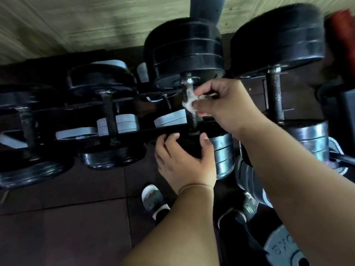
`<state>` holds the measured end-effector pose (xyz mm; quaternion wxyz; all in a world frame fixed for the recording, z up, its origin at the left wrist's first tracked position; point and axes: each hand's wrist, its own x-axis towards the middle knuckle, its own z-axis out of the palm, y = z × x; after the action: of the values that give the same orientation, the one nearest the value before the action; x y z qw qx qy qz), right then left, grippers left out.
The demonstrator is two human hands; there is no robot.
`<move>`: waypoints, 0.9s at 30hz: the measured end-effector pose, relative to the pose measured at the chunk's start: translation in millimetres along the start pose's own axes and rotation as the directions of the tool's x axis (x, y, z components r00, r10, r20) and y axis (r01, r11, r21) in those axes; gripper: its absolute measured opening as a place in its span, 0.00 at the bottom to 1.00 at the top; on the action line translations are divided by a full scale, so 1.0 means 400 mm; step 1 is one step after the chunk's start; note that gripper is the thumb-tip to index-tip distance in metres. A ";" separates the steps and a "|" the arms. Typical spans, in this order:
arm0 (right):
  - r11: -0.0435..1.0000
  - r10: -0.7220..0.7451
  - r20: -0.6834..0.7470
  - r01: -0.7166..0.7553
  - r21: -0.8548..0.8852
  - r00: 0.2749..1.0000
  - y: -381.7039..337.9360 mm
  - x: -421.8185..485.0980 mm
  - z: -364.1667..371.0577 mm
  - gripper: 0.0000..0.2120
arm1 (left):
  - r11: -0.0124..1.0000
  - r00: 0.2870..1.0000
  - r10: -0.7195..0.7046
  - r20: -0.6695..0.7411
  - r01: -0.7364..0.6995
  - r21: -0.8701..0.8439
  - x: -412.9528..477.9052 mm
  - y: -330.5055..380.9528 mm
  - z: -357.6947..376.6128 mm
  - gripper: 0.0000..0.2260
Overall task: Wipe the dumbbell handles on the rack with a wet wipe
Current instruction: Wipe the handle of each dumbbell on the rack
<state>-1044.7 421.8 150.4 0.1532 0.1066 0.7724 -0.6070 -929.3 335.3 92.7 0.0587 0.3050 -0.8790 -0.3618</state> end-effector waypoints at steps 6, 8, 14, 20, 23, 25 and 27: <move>1.000 0.018 -0.050 -0.018 -0.018 0.999 -0.032 -0.073 0.067 0.07 | 0.992 0.992 0.035 0.118 -0.020 -0.123 0.051 -0.016 -0.100 0.26; 1.000 0.011 -0.045 -0.012 -0.022 0.999 -0.043 -0.077 0.102 0.07 | 0.978 0.981 0.196 0.002 -0.196 -0.070 0.110 -0.076 -0.192 0.18; 0.992 -0.044 0.056 0.050 -0.114 0.997 -0.063 -0.065 0.274 0.08 | 0.930 0.932 -0.363 0.014 0.361 0.072 0.358 -0.267 -0.354 0.24; 0.987 0.135 0.101 -0.125 -0.103 0.986 -0.034 -0.037 0.379 0.07 | 0.555 0.699 -0.691 0.184 0.677 -0.484 0.385 -0.276 -0.293 0.16; 0.978 0.154 0.085 -0.140 -0.152 0.984 -0.026 -0.021 0.403 0.06 | 0.585 0.742 -0.660 0.118 0.605 -0.540 0.379 -0.283 -0.277 0.13; 0.975 0.136 0.058 -0.124 -0.184 0.989 -0.022 -0.004 0.423 0.07 | 0.611 0.760 -0.645 0.082 0.577 -0.542 0.379 -0.292 -0.270 0.15; 0.973 0.106 -0.004 -0.105 -0.206 0.994 -0.021 0.020 0.447 0.06 | 0.644 0.777 -0.626 0.064 0.561 -0.521 0.376 -0.299 -0.265 0.16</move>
<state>-1036.1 246.3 116.3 0.1982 0.1287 0.8239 -0.5151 -957.5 118.6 72.3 0.0693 0.5707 -0.5953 -0.5614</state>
